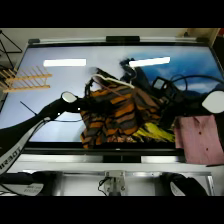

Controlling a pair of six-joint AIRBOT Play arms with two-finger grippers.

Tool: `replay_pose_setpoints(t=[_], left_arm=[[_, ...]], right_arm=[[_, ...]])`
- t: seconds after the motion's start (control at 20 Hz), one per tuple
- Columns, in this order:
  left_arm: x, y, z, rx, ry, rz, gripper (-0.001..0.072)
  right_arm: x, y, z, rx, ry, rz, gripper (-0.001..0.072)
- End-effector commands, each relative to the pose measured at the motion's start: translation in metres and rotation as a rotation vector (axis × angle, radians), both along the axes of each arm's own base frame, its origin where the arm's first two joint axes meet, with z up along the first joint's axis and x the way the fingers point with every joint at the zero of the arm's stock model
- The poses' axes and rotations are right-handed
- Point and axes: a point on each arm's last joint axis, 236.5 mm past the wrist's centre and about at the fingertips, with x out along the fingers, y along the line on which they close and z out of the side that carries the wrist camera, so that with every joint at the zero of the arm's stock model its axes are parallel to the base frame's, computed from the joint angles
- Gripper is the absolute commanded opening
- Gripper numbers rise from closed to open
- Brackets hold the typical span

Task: Fold the shirts.

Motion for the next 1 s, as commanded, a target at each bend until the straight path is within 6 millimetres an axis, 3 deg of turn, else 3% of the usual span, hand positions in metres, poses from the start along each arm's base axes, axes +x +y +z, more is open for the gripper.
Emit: replay_pose_setpoints(t=[0.0,0.1,0.15,0.3,0.45,0.55,0.65,0.95], left_arm=[[-0.004,-0.011,-0.006,-0.008,0.013,-0.015,0.0322],[0.003,-0.010,-0.006,-0.001,-0.009,0.014,0.0106],[0.011,-0.007,-0.005,0.001,-0.025,0.036,0.0052],[0.042,0.019,0.016,-0.009,-0.094,0.093,0.0050],[0.075,0.077,0.045,-0.017,-0.140,0.186,0.0050],[0.089,0.114,0.056,-0.024,-0.143,0.241,0.0050],[0.098,0.138,0.059,-0.031,-0.136,0.283,0.0050],[0.104,0.144,0.084,-0.044,-0.199,0.269,0.0050]], right_arm=[[0.000,0.000,0.001,0.001,-0.001,0.001,0.0053],[0.000,0.002,0.001,0.009,0.000,0.001,0.0053],[-0.002,0.004,0.002,0.020,0.005,0.004,0.0053],[-0.008,0.007,0.000,0.030,0.034,0.006,0.0053],[-0.012,0.009,0.000,0.045,0.054,0.004,0.0053],[-0.016,0.022,0.005,0.103,0.067,0.017,0.0052],[-0.022,0.034,0.010,0.155,0.089,0.033,0.0050],[-0.027,0.023,0.003,0.107,0.120,0.018,0.0049]])
